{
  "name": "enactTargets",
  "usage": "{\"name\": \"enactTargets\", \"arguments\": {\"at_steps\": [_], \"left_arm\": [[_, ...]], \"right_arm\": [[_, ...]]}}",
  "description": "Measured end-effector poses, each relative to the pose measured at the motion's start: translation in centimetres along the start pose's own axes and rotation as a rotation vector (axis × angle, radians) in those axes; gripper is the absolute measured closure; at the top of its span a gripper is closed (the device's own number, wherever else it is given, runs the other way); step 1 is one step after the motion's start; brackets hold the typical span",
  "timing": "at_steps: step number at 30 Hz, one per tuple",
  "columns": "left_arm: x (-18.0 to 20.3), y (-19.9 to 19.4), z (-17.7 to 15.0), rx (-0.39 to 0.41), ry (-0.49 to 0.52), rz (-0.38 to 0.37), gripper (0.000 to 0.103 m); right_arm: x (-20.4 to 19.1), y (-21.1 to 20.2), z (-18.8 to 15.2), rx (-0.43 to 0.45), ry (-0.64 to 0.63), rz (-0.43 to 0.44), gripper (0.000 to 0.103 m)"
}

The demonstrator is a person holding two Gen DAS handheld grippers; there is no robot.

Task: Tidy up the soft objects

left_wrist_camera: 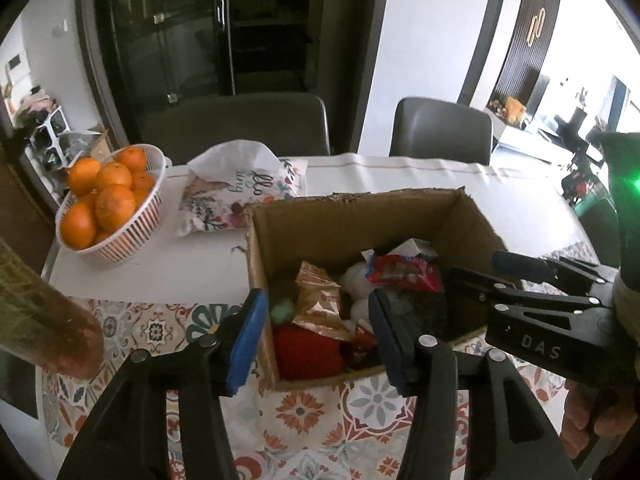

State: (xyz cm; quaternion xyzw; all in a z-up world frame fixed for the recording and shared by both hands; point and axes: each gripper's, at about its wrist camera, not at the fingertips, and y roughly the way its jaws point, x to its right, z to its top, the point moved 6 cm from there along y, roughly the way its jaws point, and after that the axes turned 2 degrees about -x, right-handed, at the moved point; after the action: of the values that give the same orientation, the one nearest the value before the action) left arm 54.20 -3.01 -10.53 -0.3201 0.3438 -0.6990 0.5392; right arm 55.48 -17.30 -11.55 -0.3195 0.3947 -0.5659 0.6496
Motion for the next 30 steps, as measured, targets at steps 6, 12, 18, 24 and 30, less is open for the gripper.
{"name": "enactTargets", "arguments": {"at_steps": [6, 12, 18, 24, 30], "left_arm": [[0.0, -4.1, -1.1, 0.072, -0.016, 0.014, 0.038], [0.7, -8.5, -3.1, 0.15, 0.006, 0.016, 0.031], [1.0, -12.6, -5.4, 0.231, 0.024, 0.037, 0.019], [1.3, -16.1, -7.8, 0.299, 0.044, 0.037, 0.007], [1.4, -19.6, -10.3, 0.367, 0.053, 0.066, 0.001]], "right_arm": [[-0.3, -4.0, -1.9, 0.054, 0.042, -0.002, 0.043], [-0.8, -8.6, -4.6, 0.151, 0.051, -0.043, 0.03], [-0.9, -13.2, -7.7, 0.262, 0.076, -0.128, 0.021], [-1.7, -17.0, -11.1, 0.354, 0.084, -0.144, 0.014], [-2.4, -20.2, -14.0, 0.435, 0.095, -0.183, 0.01]]}}
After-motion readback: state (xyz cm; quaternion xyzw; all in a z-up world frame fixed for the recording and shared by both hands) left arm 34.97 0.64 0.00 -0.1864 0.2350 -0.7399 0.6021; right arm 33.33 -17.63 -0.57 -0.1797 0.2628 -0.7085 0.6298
